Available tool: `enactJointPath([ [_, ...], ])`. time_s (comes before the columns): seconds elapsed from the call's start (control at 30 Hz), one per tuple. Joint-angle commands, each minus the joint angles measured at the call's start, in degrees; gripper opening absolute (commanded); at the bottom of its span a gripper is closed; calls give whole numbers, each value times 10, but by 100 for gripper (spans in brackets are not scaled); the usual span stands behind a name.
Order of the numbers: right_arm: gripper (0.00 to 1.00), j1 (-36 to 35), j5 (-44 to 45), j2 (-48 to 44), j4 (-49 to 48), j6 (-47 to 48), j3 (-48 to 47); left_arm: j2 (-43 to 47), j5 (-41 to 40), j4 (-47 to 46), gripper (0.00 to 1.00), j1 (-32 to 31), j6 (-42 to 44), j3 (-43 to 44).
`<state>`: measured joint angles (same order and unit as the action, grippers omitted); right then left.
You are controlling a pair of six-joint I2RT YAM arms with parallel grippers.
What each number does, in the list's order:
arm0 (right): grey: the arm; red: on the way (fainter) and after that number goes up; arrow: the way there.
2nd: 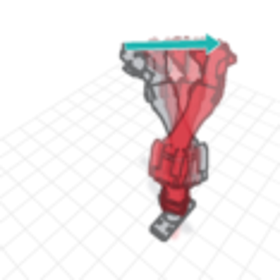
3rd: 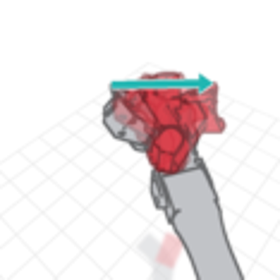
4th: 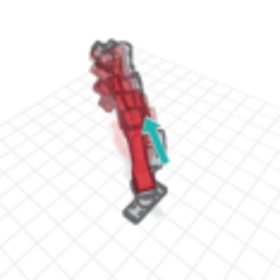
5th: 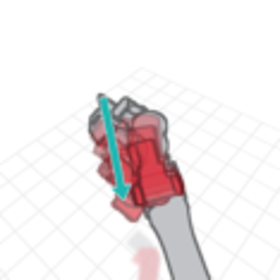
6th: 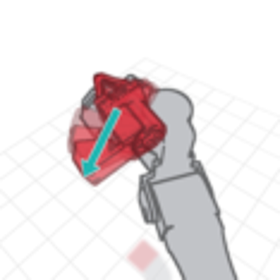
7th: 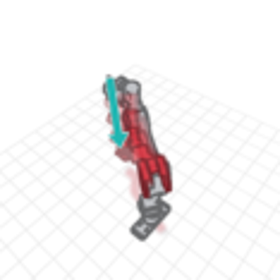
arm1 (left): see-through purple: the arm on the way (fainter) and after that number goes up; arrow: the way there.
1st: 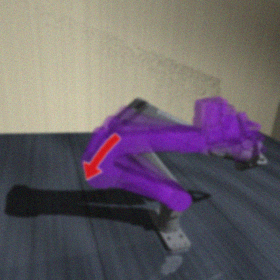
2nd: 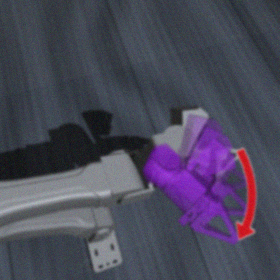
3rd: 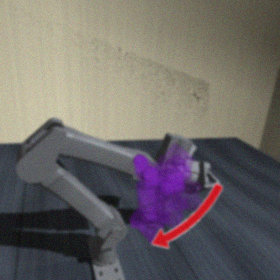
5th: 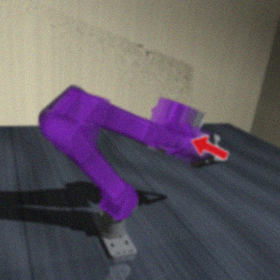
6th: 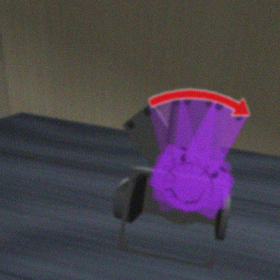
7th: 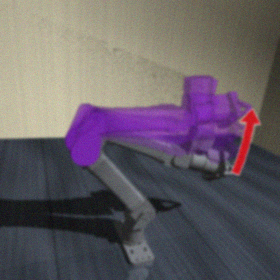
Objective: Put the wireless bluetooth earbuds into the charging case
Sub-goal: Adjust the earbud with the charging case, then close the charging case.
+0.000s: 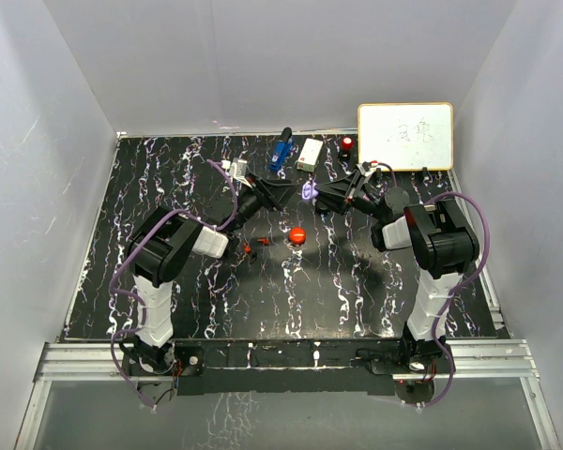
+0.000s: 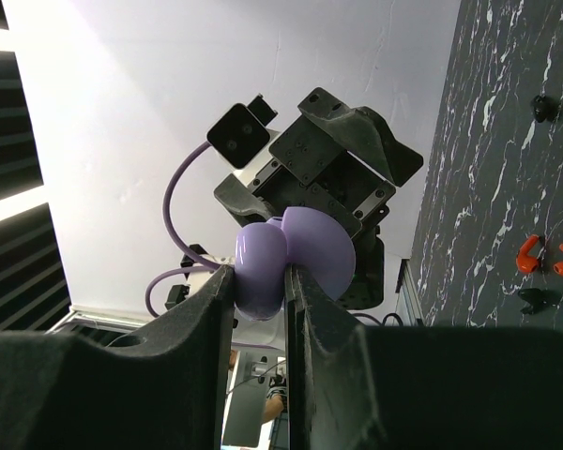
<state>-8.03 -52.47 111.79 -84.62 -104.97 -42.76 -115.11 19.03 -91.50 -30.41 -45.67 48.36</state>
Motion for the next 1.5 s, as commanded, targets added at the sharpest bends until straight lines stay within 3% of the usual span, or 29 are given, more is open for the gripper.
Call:
enactJointPath([
  [0.0,0,-1,1,-20,-192,3,-13,5,-3,-108,62,4,-1,15],
  [0.23,0,-1,3,-15,-192,3,-18,43,8,-103,62,7,7,-19],
  [0.43,0,-1,2,-14,-192,3,-25,60,4,-98,68,7,11,-70],
  [0.5,0,-1,2,-14,-191,1,-27,53,19,-107,76,6,11,-78],
  [0.57,0,-1,3,-13,-191,0,-30,53,36,-104,95,-1,31,-81],
  [0.6,0,-2,5,-13,-191,-1,-31,56,40,-94,98,-5,42,-80],
  [0.97,0,-2,14,-14,-190,-4,-27,100,-28,127,99,-75,259,-19],
  [1.27,0,-2,13,-21,-190,-5,-26,107,-174,170,99,-98,343,-9],
  [1.47,0,-2,14,-22,-191,-7,-25,99,-208,141,99,-99,359,-8],
])
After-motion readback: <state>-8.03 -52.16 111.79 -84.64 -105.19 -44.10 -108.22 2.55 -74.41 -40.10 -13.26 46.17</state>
